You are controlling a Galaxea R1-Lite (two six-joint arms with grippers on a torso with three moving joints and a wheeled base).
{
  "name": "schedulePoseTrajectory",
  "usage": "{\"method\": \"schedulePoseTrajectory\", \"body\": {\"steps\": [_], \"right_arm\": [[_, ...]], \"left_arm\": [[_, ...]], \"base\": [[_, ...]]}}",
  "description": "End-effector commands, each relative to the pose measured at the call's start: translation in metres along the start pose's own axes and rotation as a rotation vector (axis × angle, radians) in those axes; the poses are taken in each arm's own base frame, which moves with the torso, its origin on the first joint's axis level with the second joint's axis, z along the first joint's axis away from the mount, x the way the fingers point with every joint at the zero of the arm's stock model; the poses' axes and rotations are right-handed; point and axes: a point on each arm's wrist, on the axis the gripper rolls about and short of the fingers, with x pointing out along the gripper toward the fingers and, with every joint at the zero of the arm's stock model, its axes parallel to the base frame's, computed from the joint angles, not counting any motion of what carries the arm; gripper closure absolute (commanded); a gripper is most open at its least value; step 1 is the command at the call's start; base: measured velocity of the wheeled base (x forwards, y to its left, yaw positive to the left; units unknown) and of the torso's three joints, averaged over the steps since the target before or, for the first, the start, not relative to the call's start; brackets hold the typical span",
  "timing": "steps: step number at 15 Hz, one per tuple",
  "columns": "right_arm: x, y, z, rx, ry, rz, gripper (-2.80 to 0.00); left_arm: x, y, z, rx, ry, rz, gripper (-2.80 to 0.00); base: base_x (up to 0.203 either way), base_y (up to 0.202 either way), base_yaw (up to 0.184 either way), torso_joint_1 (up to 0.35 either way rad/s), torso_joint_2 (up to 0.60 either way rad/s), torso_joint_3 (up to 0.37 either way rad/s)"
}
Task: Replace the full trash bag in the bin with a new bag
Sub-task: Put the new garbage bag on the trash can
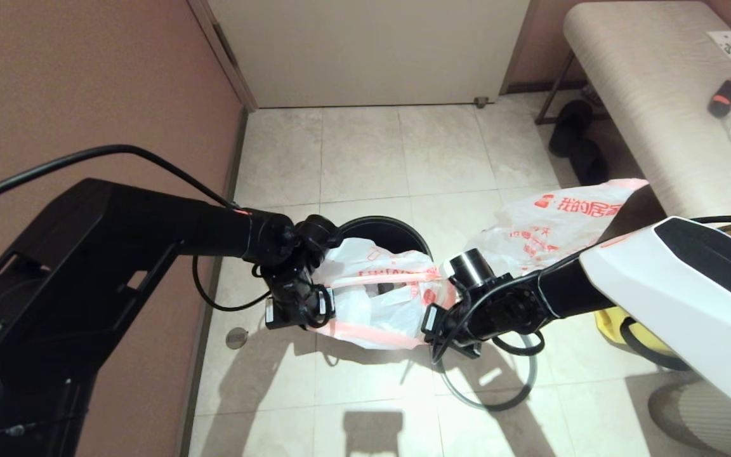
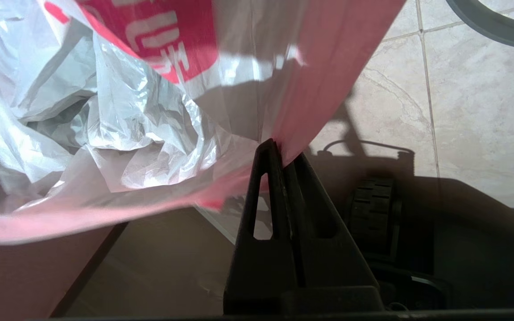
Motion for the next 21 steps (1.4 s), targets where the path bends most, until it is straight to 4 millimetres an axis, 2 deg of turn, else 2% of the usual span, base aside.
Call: {"method": "schedulePoseTrajectory", "body": {"steps": [1, 4, 6, 8, 10, 14, 18, 20, 21], "right_arm": [[0.006, -0.003, 0.000, 0.006, 0.005, -0.008, 0.00], [0.016, -0.005, 0.010, 0.004, -0.022, -0.011, 0.00], [0.019, -0.005, 0.016, 0.009, -0.051, -0.017, 0.00], [0.021, -0.008, 0.021, 0.017, -0.068, -0.028, 0.00], [0.021, -0.009, 0.021, 0.020, -0.069, -0.029, 0.00], [0.020, -0.010, 0.028, 0.033, -0.122, -0.003, 0.00], [0.022, -0.010, 0.033, 0.060, -0.185, -0.003, 0.00], [0.023, -0.011, 0.033, 0.062, -0.196, -0.012, 0.00], [0.023, -0.011, 0.033, 0.062, -0.196, -0.014, 0.00]], "left_arm": [[0.002, 0.011, 0.003, -0.013, 0.008, 0.020, 0.00], [0.024, 0.035, 0.018, 0.002, 0.008, 0.107, 0.00], [0.041, 0.037, 0.020, 0.002, 0.021, 0.144, 0.00], [0.048, 0.025, 0.011, 0.036, 0.038, 0.148, 0.00], [0.066, 0.019, 0.010, 0.047, 0.053, 0.155, 0.00], [0.093, 0.006, 0.023, 0.038, 0.011, 0.157, 0.00], [0.109, -0.005, 0.040, -0.059, -0.171, 0.124, 0.00], [0.122, -0.006, 0.034, -0.056, -0.181, 0.191, 0.00], [0.120, -0.007, 0.034, -0.056, -0.187, 0.194, 0.00]], "base": [[0.000, 0.000, 0.000, 0.000, 0.00, 0.000], [0.000, 0.000, 0.000, 0.000, 0.00, 0.000], [0.000, 0.000, 0.000, 0.000, 0.00, 0.000], [0.000, 0.000, 0.000, 0.000, 0.00, 0.000], [0.000, 0.000, 0.000, 0.000, 0.00, 0.000], [0.000, 0.000, 0.000, 0.000, 0.00, 0.000], [0.000, 0.000, 0.000, 0.000, 0.00, 0.000], [0.000, 0.000, 0.000, 0.000, 0.00, 0.000], [0.000, 0.000, 0.000, 0.000, 0.00, 0.000]]}}
